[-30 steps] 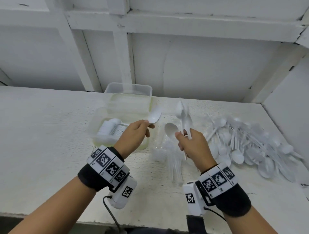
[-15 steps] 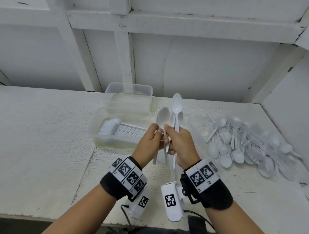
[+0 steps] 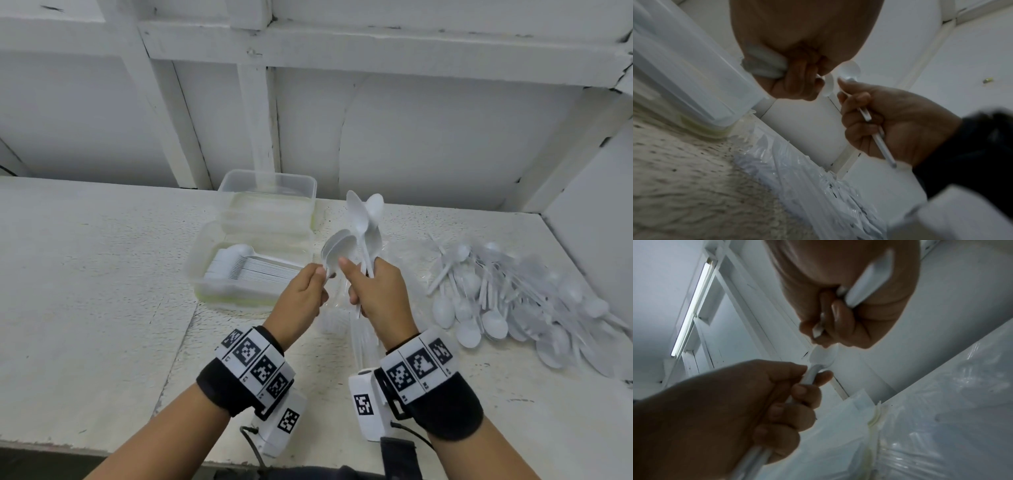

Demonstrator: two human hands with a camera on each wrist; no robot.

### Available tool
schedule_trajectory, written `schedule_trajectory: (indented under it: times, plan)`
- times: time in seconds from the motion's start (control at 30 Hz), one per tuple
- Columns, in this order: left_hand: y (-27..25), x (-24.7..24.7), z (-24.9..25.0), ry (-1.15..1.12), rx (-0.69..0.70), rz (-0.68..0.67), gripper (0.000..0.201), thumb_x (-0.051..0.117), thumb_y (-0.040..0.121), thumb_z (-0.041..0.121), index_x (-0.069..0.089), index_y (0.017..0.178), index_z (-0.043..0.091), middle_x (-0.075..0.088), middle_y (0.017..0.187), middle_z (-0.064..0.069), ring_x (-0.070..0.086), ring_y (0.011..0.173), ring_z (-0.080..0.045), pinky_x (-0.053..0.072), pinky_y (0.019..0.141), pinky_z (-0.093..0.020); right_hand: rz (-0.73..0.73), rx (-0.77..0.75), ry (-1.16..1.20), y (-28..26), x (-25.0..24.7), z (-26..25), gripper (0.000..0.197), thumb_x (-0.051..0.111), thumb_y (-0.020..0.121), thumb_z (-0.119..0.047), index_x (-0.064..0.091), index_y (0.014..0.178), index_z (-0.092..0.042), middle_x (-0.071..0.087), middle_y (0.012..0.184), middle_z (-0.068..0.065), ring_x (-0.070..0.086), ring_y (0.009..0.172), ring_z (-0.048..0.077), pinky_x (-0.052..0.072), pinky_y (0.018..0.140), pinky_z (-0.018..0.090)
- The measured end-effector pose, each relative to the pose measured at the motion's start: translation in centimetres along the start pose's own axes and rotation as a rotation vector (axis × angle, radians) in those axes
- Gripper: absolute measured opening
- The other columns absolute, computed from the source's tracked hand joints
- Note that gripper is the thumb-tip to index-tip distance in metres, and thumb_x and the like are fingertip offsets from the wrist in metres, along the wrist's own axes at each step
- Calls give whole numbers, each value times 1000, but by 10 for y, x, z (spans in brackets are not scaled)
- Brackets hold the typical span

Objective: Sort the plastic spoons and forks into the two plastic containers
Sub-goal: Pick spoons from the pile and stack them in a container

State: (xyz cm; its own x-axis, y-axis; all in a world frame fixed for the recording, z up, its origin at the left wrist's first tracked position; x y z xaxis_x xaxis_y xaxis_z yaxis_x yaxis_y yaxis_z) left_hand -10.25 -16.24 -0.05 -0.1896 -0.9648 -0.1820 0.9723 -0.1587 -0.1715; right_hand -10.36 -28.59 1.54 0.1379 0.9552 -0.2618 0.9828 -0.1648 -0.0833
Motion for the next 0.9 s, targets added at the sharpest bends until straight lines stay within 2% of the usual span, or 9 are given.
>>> schedule_trajectory:
  times: [0.1,0.17,0.23,0.37,0.5,0.57,0.67,0.8,0.9]
  plan:
    - [7,-6,-7,-73,-122,35,28,35,100,32,57,96,15,40,65,4,32,51,-7,25,43,-18,-4,-14,33,-3,0,1,20,45,96,-38,42,97,-18,49,50,-2,43,38,1,36,47,18]
    - [10,-8,-7,-131,-145,44,25,35,101,25,55,91,15,40,65,2,34,51,-9,28,44,-18,-36,-16,56,-4,1,2,15,40,98,-36,36,101,-22,50,51,-1,43,38,0,34,46,15]
    - [11,-8,-7,-166,-134,51,25,34,101,22,54,89,14,43,65,0,41,53,-10,34,46,-20,-56,-48,44,-3,3,2,12,41,98,-34,41,95,-23,51,52,-3,45,40,0,33,50,16]
    - [10,-5,-5,-220,-119,65,25,33,102,20,53,89,13,52,69,-1,52,60,-12,41,54,-21,-48,-41,19,0,8,8,30,40,99,-34,58,79,-20,52,53,-6,48,45,-3,35,56,19]
    - [12,-3,-3,-166,-84,102,24,33,101,22,55,96,12,63,80,9,54,77,-6,42,67,-23,-59,-28,-10,0,14,13,35,39,100,-31,55,70,-21,50,54,-6,46,46,-2,36,58,18]
    - [12,-1,-3,-185,-83,92,24,33,101,22,53,94,12,61,79,7,53,71,-7,41,65,-22,-47,-23,-23,1,16,13,35,38,100,-31,54,70,-21,50,54,-6,45,46,-1,37,56,14]
    - [13,3,-2,-318,-117,60,24,32,101,22,48,86,14,51,73,1,40,56,-9,33,53,-23,-50,-12,-43,1,18,11,36,36,100,-31,53,71,-20,49,55,-4,46,51,3,38,54,11]
    - [14,5,-4,-353,-118,53,34,33,99,42,50,91,13,49,68,3,36,52,-9,30,49,-22,-67,2,-41,0,21,8,38,35,101,-33,53,70,-21,52,54,-4,48,50,6,38,57,20]
    - [14,2,-4,-336,-104,74,39,38,95,50,49,90,13,45,71,1,35,53,-8,31,49,-22,-83,1,-63,0,22,8,38,35,100,-35,54,72,-19,52,53,-3,47,49,8,39,57,25]
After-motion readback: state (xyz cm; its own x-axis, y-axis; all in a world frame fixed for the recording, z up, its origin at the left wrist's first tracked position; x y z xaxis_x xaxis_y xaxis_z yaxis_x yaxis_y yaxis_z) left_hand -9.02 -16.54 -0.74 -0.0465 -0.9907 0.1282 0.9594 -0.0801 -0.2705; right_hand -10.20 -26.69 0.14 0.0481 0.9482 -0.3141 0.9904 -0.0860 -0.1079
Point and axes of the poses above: each hand's wrist, its own y-axis towards the middle knuckle, its own x-axis out of the palm, z = x × y, the point moved 3 cm from there along y, towards the middle knuckle
